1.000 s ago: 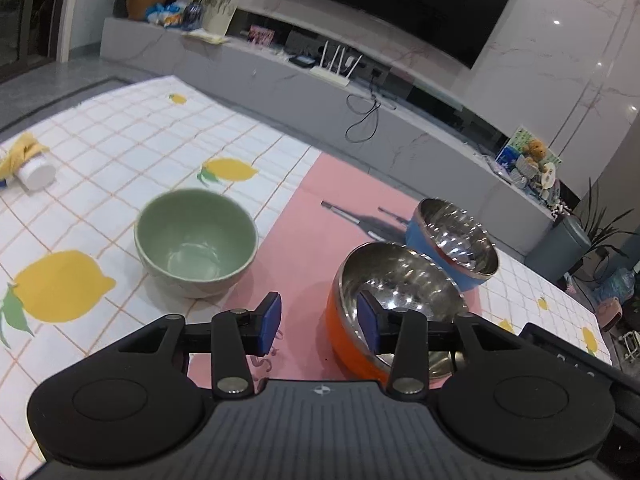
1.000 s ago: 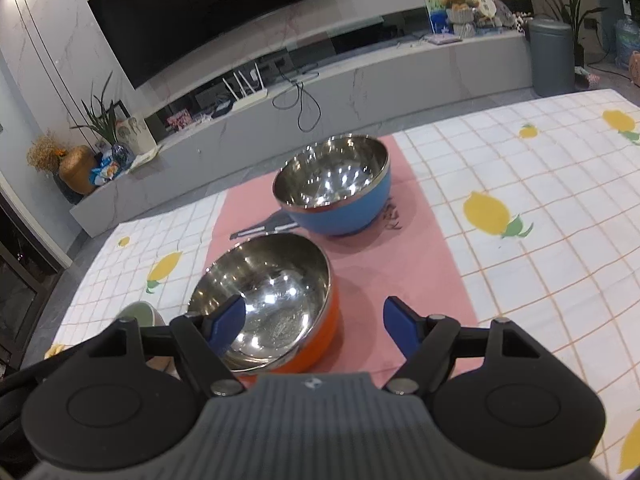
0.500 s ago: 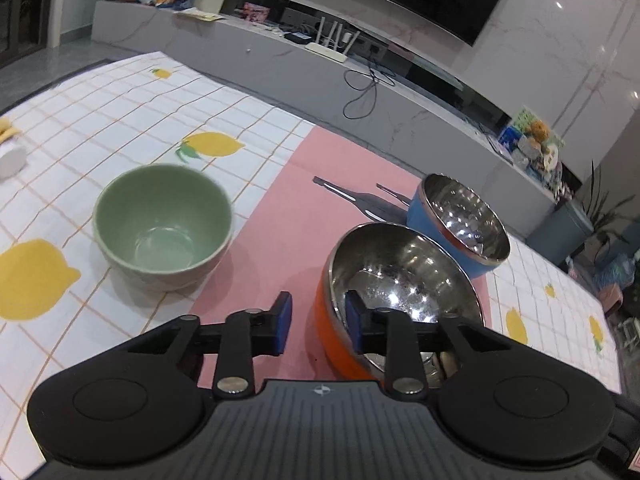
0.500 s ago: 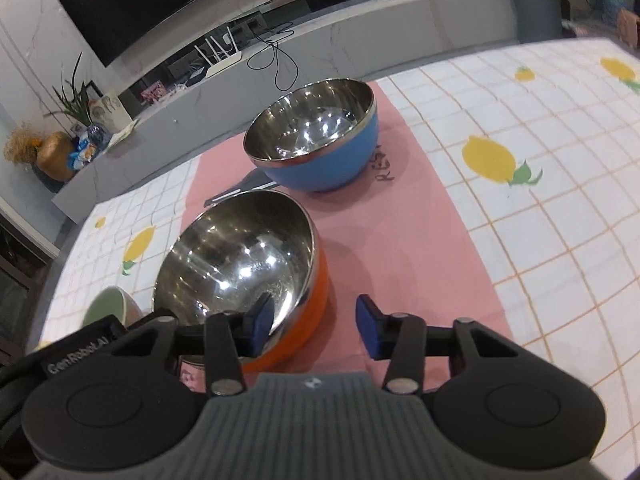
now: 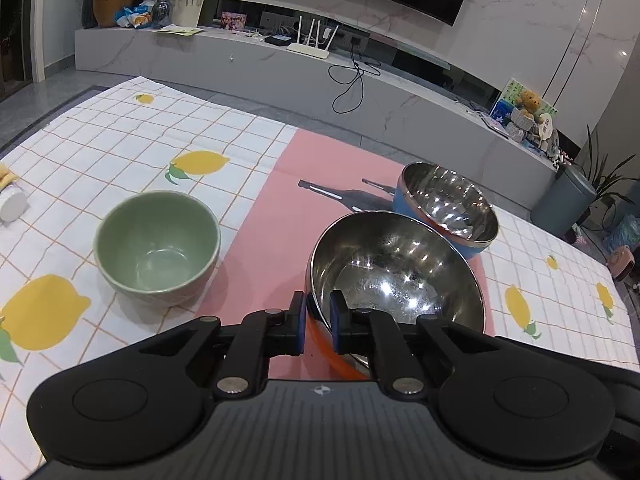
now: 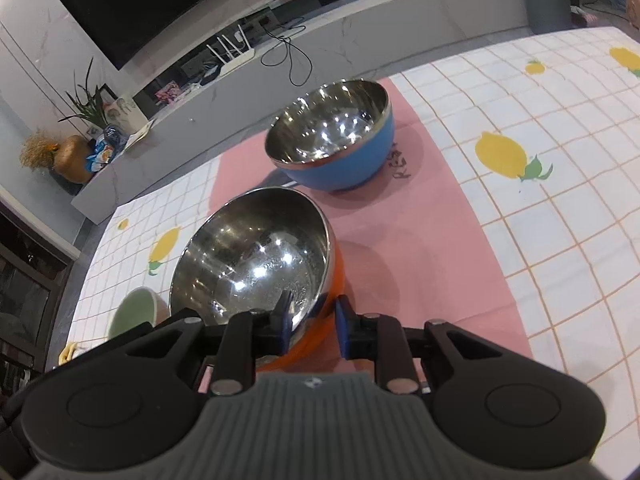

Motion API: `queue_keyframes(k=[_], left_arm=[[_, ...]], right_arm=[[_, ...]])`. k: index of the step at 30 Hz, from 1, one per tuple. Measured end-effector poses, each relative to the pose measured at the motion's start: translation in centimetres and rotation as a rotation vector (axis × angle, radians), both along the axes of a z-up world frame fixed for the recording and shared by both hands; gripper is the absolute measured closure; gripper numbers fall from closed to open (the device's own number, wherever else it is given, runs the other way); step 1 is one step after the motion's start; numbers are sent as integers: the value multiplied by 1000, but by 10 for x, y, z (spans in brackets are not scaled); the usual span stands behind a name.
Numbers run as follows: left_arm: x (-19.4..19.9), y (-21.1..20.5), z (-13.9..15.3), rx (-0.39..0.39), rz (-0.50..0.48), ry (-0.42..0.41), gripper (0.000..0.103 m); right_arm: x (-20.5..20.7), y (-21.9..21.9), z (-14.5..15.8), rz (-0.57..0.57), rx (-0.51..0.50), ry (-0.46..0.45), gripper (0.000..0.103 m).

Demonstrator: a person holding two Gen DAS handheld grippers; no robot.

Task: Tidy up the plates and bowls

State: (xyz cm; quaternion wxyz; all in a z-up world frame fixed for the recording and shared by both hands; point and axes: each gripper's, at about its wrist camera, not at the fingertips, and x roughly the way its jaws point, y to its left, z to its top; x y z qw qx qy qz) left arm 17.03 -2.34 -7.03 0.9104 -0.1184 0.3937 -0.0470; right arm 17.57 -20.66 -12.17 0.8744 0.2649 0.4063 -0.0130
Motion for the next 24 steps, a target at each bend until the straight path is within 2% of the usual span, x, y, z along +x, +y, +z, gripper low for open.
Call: queue_keyframes(k=[13,18,24], left_arm=[[-47,-16,40,-23,-15,-6,90],[-65,-32,44,-49,-40,5,90],[-78,-63,37,-70,-92,54,90]], right_arm=[[-52,-31,36,39,63,10,84],[-78,-51,45,32,59,10,85],[-107,-84,41,-2,61,46,85]])
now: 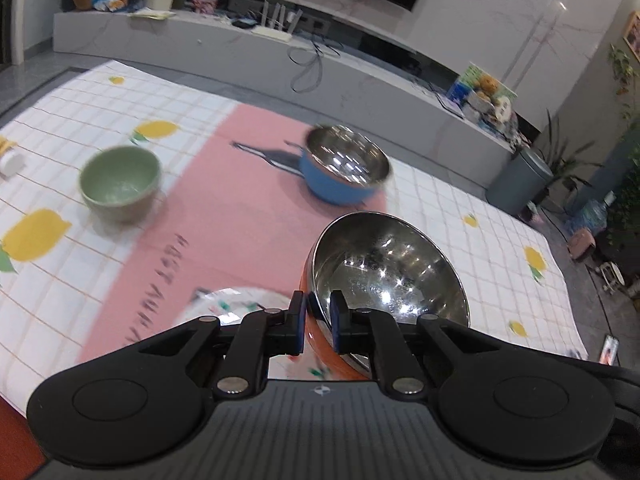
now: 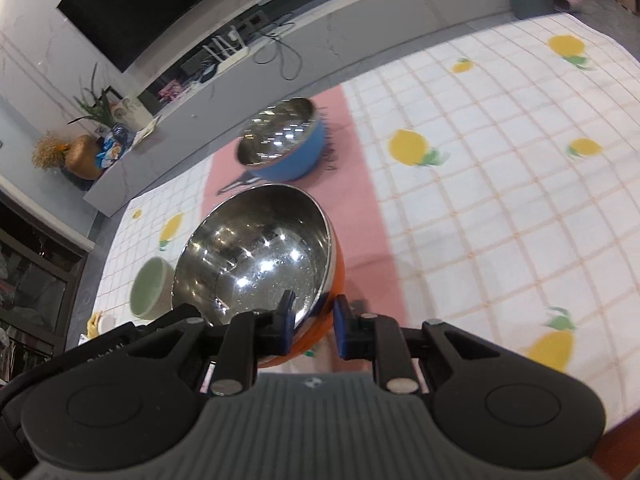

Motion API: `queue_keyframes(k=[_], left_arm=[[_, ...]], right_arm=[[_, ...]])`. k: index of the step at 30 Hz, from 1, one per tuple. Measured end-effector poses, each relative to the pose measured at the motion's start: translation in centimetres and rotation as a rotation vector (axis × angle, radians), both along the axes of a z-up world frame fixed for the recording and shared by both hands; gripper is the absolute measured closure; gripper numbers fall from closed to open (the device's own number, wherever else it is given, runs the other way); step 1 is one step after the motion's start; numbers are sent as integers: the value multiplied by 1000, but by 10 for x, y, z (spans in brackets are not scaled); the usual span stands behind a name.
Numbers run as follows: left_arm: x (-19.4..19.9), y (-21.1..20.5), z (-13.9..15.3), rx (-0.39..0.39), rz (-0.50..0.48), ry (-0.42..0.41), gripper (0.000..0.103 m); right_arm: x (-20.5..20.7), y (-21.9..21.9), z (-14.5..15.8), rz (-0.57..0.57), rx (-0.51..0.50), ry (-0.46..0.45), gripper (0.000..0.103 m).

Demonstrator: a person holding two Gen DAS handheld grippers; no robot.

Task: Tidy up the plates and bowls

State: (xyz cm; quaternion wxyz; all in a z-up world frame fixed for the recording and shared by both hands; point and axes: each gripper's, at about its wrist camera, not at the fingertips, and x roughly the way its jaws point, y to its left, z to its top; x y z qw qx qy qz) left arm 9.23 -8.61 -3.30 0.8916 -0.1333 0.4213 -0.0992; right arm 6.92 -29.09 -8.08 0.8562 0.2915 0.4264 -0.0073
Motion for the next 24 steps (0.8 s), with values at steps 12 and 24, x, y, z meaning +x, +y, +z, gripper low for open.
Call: queue_keyframes(k=[12,24], left_arm=[[-21,-52,-25,0,-119,104,88],[-29,-59,-45,-1,-144,168,87]], right_arm=[[-42,-61,-23,-113,28,76,88],[-50,-70,-43,-124,3,121,90]])
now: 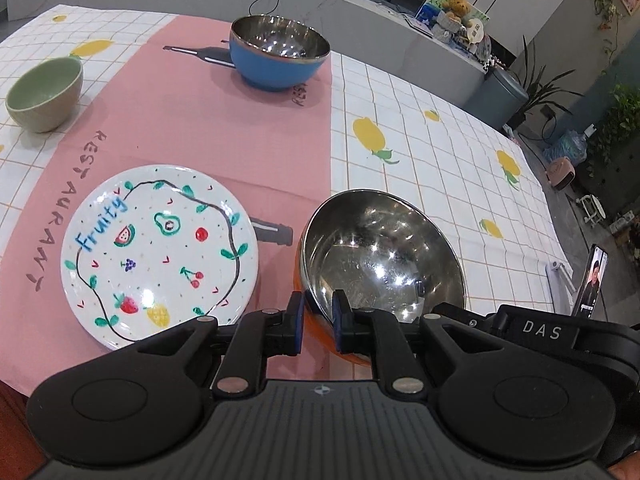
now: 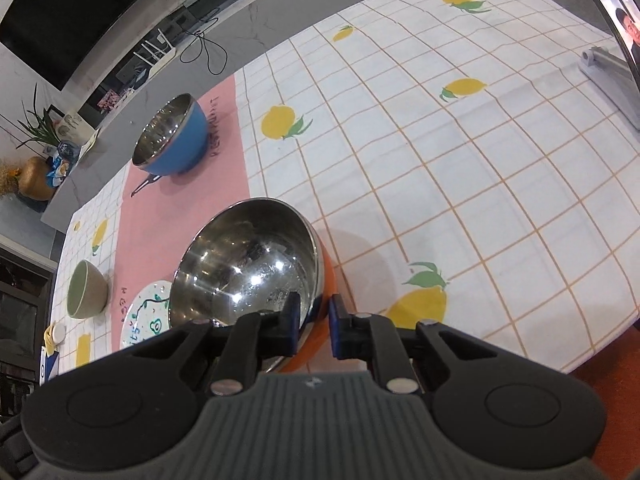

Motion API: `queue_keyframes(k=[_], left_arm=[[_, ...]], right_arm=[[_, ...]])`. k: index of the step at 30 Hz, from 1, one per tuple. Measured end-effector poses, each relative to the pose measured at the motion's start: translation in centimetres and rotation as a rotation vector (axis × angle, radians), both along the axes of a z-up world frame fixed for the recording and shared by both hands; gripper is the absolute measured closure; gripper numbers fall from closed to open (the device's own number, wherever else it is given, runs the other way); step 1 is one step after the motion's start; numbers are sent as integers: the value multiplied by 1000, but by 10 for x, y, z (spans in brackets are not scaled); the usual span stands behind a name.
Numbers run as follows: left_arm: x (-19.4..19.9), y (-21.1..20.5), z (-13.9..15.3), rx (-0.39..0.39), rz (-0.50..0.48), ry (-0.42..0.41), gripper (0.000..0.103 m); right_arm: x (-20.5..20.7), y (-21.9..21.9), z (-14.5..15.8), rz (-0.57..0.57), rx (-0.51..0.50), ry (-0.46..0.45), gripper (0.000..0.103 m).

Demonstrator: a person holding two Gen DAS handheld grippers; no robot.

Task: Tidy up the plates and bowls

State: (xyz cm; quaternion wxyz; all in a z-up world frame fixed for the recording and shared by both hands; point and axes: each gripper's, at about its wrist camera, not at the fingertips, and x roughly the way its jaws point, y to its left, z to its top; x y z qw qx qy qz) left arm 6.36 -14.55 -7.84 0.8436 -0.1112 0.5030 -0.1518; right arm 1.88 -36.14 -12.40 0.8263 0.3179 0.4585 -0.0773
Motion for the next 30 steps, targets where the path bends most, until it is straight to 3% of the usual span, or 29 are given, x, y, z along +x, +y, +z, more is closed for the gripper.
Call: queue_keyframes(k=[19,24,26,30], left_arm=[[-4,-6,-3,-33,-72,24,85],[-2,-3,-3,-43,-93,36,82],[-1,-3,-2,-41,-98,44,72],[-2,-2,4,-29,-120,7,59]], right_arm=[[-4,-6,0,-45,-14,25,93],[-3,-5,-1,-41,-8,35,83],[-2,-2,0,-38,-32,44,72],[-2,-3,-1,-53,-37,60,62]])
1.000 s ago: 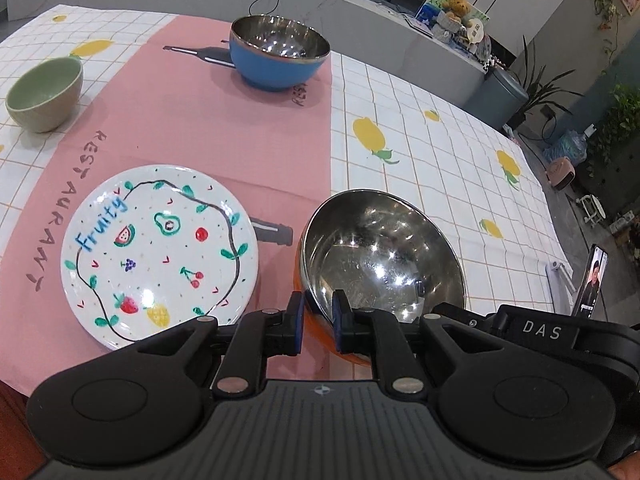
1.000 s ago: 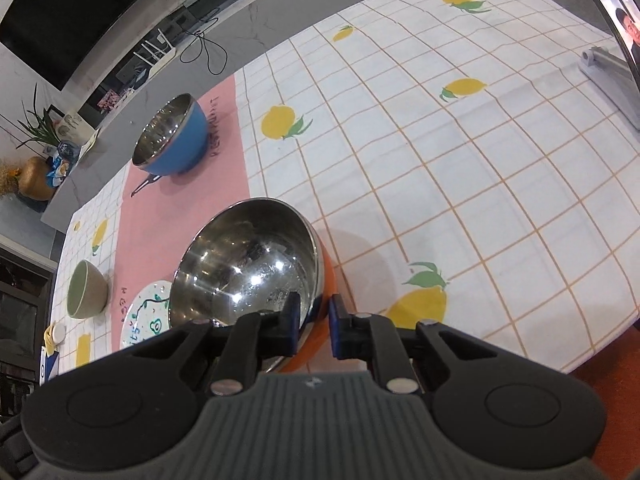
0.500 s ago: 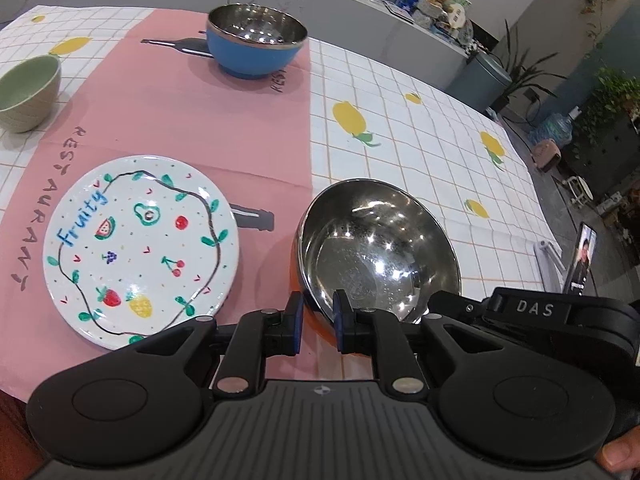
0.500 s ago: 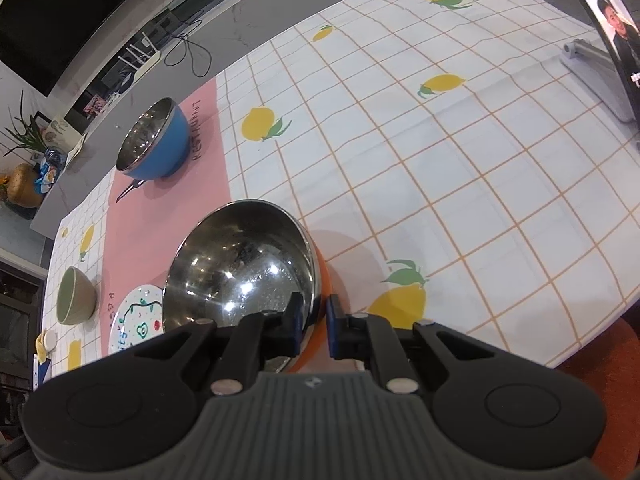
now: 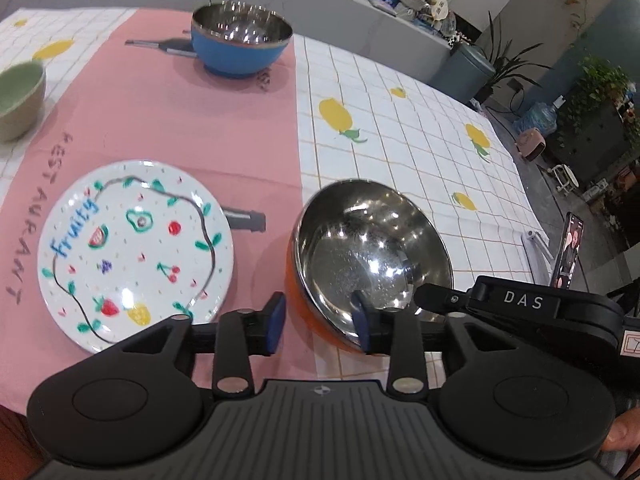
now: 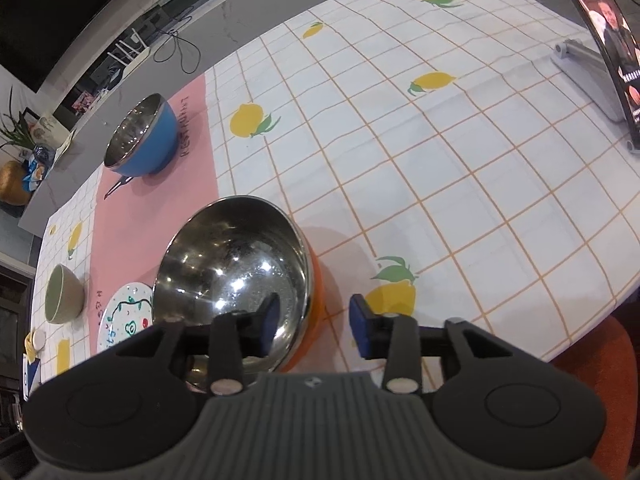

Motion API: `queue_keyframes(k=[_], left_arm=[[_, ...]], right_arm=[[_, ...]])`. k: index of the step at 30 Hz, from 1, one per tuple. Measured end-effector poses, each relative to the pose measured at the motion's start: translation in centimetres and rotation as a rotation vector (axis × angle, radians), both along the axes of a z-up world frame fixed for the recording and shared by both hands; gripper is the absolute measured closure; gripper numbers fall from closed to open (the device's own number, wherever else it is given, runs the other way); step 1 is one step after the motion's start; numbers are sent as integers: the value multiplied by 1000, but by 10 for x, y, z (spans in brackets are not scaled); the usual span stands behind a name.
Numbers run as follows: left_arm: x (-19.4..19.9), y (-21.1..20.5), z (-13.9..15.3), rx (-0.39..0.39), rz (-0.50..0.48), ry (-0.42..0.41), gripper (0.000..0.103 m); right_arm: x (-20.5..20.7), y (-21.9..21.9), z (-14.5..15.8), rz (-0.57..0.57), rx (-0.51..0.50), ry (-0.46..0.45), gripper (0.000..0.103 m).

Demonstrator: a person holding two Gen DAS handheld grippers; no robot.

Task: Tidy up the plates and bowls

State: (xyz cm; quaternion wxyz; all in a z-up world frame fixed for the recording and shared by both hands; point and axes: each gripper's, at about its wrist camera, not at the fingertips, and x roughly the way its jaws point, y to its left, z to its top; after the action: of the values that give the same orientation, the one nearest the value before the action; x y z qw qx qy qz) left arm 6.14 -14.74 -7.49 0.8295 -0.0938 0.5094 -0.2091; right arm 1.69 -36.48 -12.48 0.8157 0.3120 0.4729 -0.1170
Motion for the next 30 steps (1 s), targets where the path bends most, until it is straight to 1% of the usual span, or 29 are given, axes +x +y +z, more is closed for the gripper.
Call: queue_keyframes(k=[1,3,7,9,14,16,17,20,24,28,30], left_arm=[[0,1,2,5,0,-7,56],[1,2,4,11,0,-13,53],[4,8,10,27,-2,-11,53],[5,11,15,53,8,-22,53],[7,22,27,128,33,-60,53],[9,27,31,159,39,-75,53],[9,30,33,173,40,-79,53],[13,41,37,215,31,-88,53],[14,55,40,286,13,-113,53],[12,67,40,336,-21,-136,52],[13,75,39,354,-15,-140,52]], right_arm=[[0,0,0,-3,1,2,61],[0,-1,1,-8,-7,9,54],[-1,2,8,-22,-26,10,51],[-3,5,16,-28,-47,-9,46],[-3,22,38,3,-131,-58,39],[-2,33,45,36,-157,-72,35],[-1,39,48,56,-169,-79,31],[3,60,54,133,-203,-92,30],[11,88,55,238,-231,-90,29],[22,115,52,338,-212,-71,28],[26,127,52,374,-195,-65,29]])
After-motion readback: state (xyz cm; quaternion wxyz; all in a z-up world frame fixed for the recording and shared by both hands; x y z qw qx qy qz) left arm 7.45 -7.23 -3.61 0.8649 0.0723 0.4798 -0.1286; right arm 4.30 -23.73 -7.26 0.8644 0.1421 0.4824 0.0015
